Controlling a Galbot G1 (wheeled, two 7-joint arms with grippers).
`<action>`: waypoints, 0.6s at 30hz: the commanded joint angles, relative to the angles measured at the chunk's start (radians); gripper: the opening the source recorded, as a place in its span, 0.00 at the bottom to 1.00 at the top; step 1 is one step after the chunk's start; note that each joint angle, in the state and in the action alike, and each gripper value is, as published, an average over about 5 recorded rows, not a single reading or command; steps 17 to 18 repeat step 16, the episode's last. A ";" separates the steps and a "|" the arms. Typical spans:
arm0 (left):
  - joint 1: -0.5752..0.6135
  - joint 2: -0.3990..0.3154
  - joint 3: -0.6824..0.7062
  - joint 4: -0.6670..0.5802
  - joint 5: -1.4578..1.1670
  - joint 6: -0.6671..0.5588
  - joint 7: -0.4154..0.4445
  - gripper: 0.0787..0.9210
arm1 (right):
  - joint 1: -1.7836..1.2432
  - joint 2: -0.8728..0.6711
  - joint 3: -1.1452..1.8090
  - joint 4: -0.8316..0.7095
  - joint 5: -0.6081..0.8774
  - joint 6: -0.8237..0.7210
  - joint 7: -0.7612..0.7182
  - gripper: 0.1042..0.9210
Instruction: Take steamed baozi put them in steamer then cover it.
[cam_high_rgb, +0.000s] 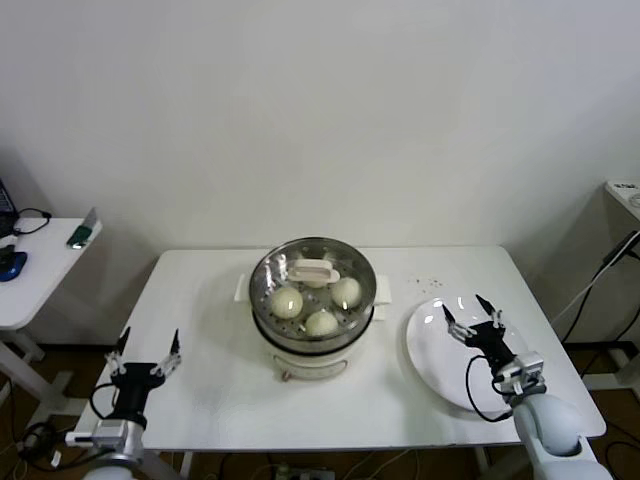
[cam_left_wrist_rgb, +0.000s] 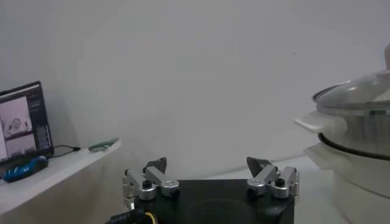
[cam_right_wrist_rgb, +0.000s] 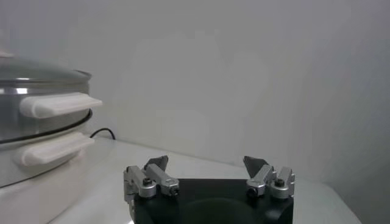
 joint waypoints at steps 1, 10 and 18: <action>0.018 -0.017 -0.011 0.031 -0.047 -0.054 0.005 0.88 | -0.034 0.012 0.013 0.025 0.008 0.017 -0.009 0.88; 0.015 -0.017 -0.003 0.032 -0.036 -0.054 0.008 0.88 | -0.039 0.017 0.015 0.026 0.004 0.022 -0.011 0.88; 0.013 -0.015 0.000 0.030 -0.037 -0.054 0.013 0.88 | -0.042 0.022 0.017 0.023 -0.001 0.030 -0.013 0.88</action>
